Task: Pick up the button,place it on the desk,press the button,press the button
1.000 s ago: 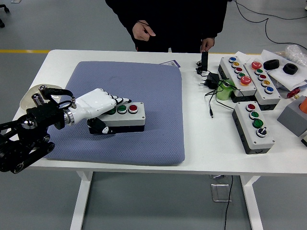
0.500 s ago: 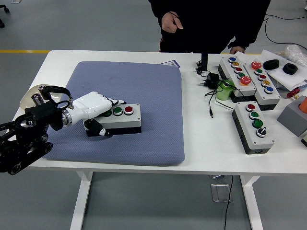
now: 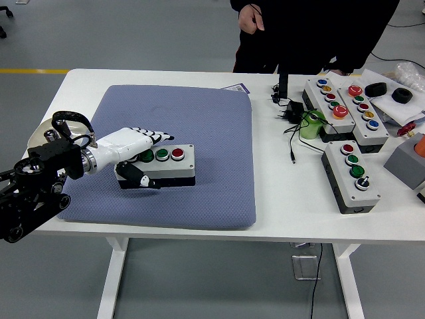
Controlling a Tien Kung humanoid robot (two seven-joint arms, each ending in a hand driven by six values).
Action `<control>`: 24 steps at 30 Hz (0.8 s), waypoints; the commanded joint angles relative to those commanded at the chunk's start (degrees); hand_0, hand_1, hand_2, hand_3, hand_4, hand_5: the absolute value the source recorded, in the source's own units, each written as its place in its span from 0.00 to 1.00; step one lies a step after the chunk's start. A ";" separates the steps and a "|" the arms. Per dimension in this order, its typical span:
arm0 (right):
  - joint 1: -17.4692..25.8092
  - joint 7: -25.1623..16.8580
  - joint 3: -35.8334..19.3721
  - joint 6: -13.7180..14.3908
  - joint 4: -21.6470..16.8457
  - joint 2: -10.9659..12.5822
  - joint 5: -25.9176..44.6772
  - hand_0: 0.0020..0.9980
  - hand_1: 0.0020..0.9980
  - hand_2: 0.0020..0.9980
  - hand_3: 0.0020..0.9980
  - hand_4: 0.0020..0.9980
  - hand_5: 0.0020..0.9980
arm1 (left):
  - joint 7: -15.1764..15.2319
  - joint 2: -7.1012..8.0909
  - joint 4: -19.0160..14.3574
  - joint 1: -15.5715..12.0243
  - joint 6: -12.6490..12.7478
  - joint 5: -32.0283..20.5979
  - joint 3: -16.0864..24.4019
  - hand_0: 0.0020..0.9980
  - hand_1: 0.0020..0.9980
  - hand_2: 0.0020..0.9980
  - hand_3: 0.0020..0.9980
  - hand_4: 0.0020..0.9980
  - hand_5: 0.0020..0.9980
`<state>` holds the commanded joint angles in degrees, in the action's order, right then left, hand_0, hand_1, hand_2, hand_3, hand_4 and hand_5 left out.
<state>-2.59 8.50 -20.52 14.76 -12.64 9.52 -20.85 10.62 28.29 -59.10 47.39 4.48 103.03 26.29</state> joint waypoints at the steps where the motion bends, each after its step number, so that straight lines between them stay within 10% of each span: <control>1: -0.01 0.01 -0.07 -0.01 0.00 0.01 -0.06 0.78 0.75 0.76 0.60 0.22 0.17 | -0.01 0.15 -0.51 -0.09 -0.05 -0.12 0.58 0.94 0.98 1.00 1.00 1.00 0.53; 11: -0.01 -0.02 -0.48 -0.07 0.01 0.07 -0.37 0.78 0.75 0.76 0.60 0.22 0.17 | -3.36 1.57 -10.06 -3.82 -2.03 4.98 10.55 0.95 0.98 1.00 1.00 1.00 0.53; 12: -0.01 -0.03 -0.51 -0.06 0.02 0.04 -0.36 0.78 0.75 0.76 0.60 0.22 0.17 | -4.35 1.64 -11.62 -4.48 -1.82 6.30 12.25 0.71 0.80 0.92 1.00 0.96 0.34; 17: -0.01 -0.07 -0.59 -0.10 0.04 0.04 -0.38 0.78 0.75 0.76 0.60 0.22 0.17 | -8.39 2.60 -19.66 -6.51 -2.19 12.24 19.65 0.71 0.80 0.92 1.00 0.96 0.34; 18: -0.01 -0.07 -0.59 -0.12 0.05 0.06 -0.39 0.78 0.75 0.76 0.60 0.22 0.17 | -9.04 2.80 -20.89 -6.47 -2.82 12.88 20.63 0.37 0.40 0.44 0.95 0.93 0.41; 23: 0.01 -0.06 -0.26 -0.20 0.08 0.06 -0.13 0.78 0.75 0.76 0.60 0.22 0.17 | -10.95 3.73 -24.21 -5.91 -7.63 12.40 21.44 0.37 0.40 0.44 0.95 0.93 0.41; 24: 0.03 -0.04 -0.19 -0.21 0.07 0.07 -0.06 0.78 0.75 0.76 0.60 0.22 0.17 | -11.27 3.88 -24.40 -5.82 -8.50 11.77 20.96 0.12 0.19 0.26 0.86 0.75 0.23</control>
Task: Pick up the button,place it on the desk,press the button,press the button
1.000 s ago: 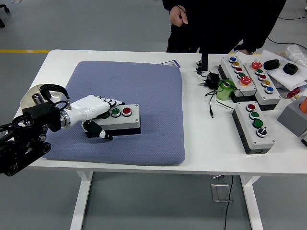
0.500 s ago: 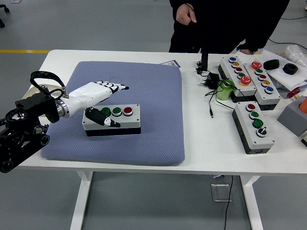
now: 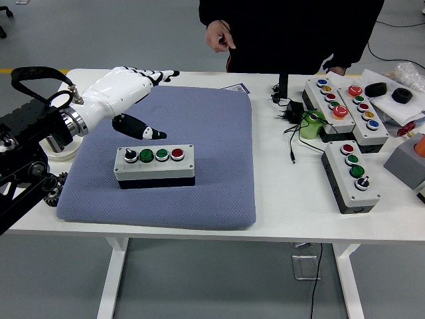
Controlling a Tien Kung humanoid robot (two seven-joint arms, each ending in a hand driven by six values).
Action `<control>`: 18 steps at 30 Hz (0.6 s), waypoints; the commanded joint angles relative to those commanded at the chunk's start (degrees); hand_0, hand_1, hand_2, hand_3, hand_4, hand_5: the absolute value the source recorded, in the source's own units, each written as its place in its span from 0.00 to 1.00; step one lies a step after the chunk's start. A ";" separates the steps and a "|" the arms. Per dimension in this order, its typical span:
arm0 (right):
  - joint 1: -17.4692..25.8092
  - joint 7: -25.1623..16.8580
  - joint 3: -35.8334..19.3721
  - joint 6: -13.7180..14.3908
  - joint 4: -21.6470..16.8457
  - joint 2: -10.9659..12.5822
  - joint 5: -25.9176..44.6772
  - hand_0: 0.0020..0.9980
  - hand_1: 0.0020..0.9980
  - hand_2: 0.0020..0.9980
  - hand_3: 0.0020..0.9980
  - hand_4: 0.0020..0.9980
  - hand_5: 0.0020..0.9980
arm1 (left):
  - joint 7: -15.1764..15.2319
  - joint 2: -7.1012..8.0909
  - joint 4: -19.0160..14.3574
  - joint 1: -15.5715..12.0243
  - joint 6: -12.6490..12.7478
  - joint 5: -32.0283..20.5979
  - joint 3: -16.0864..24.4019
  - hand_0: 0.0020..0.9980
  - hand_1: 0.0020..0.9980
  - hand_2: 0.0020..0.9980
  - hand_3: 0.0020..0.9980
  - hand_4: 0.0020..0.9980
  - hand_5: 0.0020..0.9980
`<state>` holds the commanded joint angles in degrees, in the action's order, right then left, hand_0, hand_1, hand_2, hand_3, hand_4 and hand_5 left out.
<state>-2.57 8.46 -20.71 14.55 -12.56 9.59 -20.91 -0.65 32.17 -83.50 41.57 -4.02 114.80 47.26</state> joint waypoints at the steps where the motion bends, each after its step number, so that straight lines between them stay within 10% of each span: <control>1: 0.01 0.01 0.05 -0.01 -0.01 0.00 0.05 0.78 0.75 0.76 0.60 0.22 0.17 | -0.12 0.07 -0.01 0.04 -0.29 -0.53 -0.40 0.12 0.19 0.26 0.86 0.75 0.23; 5: 0.13 0.05 0.29 -0.02 0.05 -0.09 0.38 0.78 0.75 0.76 0.60 0.22 0.17 | -0.66 0.22 0.75 0.12 -0.93 -3.69 -3.30 0.12 0.19 0.26 0.86 0.75 0.23; 6: 0.15 0.05 0.40 -0.03 0.07 -0.11 0.47 0.78 0.75 0.76 0.60 0.22 0.17 | -0.75 0.19 0.88 0.17 -1.15 -4.22 -3.81 0.05 0.08 0.15 0.82 0.73 0.00; 18: 0.36 -0.03 0.61 -0.03 0.14 -0.17 0.72 0.78 0.75 0.76 0.60 0.22 0.17 | -0.98 -0.21 0.90 1.16 -6.33 -5.38 -8.48 0.02 0.04 0.11 0.80 0.68 0.00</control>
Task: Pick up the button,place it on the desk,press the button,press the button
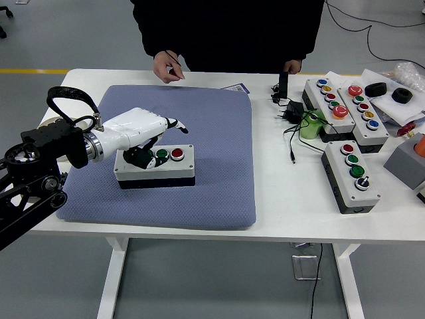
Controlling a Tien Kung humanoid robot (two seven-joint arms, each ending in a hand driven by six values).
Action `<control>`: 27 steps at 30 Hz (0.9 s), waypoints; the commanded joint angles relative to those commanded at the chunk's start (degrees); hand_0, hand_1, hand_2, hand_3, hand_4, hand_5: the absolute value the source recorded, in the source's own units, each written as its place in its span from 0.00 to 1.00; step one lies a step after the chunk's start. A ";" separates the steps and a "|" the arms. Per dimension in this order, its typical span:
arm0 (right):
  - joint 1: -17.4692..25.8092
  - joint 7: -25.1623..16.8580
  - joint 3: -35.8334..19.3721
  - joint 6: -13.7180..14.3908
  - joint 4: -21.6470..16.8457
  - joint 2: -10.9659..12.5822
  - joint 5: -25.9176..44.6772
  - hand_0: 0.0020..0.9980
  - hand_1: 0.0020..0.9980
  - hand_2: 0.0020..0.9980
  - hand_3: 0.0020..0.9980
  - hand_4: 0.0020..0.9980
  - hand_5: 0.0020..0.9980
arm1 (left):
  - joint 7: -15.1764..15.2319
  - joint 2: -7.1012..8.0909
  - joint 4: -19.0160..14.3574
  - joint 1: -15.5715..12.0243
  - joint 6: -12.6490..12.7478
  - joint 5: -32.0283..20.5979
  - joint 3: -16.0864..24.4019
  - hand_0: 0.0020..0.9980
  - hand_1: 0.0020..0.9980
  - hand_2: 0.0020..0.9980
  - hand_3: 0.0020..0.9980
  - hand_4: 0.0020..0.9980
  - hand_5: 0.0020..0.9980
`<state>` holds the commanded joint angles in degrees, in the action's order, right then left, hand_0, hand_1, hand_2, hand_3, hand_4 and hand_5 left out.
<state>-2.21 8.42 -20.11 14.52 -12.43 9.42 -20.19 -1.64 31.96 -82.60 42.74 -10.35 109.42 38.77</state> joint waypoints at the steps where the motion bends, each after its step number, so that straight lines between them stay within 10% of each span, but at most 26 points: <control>1: 0.00 0.00 0.01 -0.02 0.01 0.00 -0.04 0.78 0.75 0.76 0.60 0.22 0.17 | -0.02 0.01 0.08 0.03 -0.08 0.02 -0.35 0.02 0.04 0.11 0.80 0.68 0.00; 27: -0.31 0.10 -0.12 -0.05 -0.08 0.09 -0.60 0.78 0.75 0.76 0.60 0.22 0.16 | 0.10 -0.36 4.29 0.44 -1.61 0.09 -4.21 0.02 0.03 0.10 0.79 0.66 0.00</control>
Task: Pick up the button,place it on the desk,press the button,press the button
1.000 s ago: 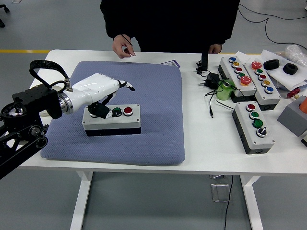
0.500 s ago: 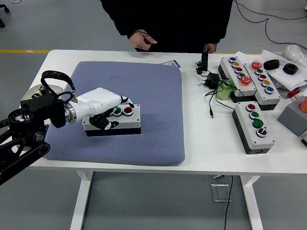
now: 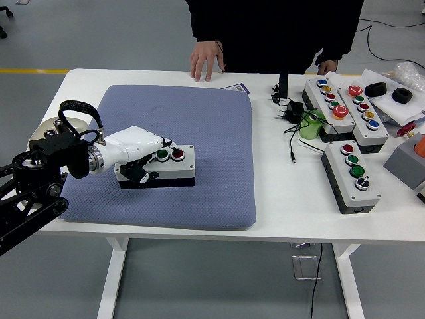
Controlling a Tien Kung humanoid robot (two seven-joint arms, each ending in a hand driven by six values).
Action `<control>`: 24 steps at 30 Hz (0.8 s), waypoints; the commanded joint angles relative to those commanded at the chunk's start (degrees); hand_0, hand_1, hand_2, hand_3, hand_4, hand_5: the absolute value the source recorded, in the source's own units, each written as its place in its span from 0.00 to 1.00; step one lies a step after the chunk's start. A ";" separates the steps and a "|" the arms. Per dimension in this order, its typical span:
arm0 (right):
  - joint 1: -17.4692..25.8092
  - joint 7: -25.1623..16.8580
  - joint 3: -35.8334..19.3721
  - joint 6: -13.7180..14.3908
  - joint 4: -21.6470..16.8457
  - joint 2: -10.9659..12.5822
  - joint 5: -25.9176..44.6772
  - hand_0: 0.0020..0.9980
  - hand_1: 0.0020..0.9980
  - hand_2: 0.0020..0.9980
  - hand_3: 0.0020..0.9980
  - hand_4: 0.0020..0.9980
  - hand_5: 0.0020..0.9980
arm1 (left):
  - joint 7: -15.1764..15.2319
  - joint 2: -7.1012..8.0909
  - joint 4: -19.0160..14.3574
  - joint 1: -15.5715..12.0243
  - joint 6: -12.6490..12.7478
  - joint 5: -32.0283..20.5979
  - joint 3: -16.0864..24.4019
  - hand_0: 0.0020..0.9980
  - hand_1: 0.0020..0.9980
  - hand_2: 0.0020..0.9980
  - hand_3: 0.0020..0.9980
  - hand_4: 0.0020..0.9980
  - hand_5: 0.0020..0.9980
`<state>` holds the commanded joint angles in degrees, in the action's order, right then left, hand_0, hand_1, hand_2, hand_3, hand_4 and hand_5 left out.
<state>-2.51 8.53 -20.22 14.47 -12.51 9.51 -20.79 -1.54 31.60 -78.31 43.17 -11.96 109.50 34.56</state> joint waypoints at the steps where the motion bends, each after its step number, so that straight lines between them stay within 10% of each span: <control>1: -0.01 0.00 -0.02 0.00 -0.01 0.00 0.00 0.78 0.75 0.76 0.60 0.22 0.16 | -0.11 -0.02 0.08 0.09 -0.46 0.11 -0.49 0.02 0.03 0.10 0.79 0.66 0.00; 24: -0.01 -0.04 -0.25 -0.07 -0.03 0.06 0.08 0.78 0.75 0.76 0.60 0.22 0.16 | 0.45 3.02 -3.06 -2.16 -0.78 -0.62 5.86 0.02 0.03 0.09 0.76 0.65 0.00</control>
<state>-2.53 8.49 -20.48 14.40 -12.53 9.57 -20.71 -1.09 34.63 -81.37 41.01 -12.74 108.88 40.42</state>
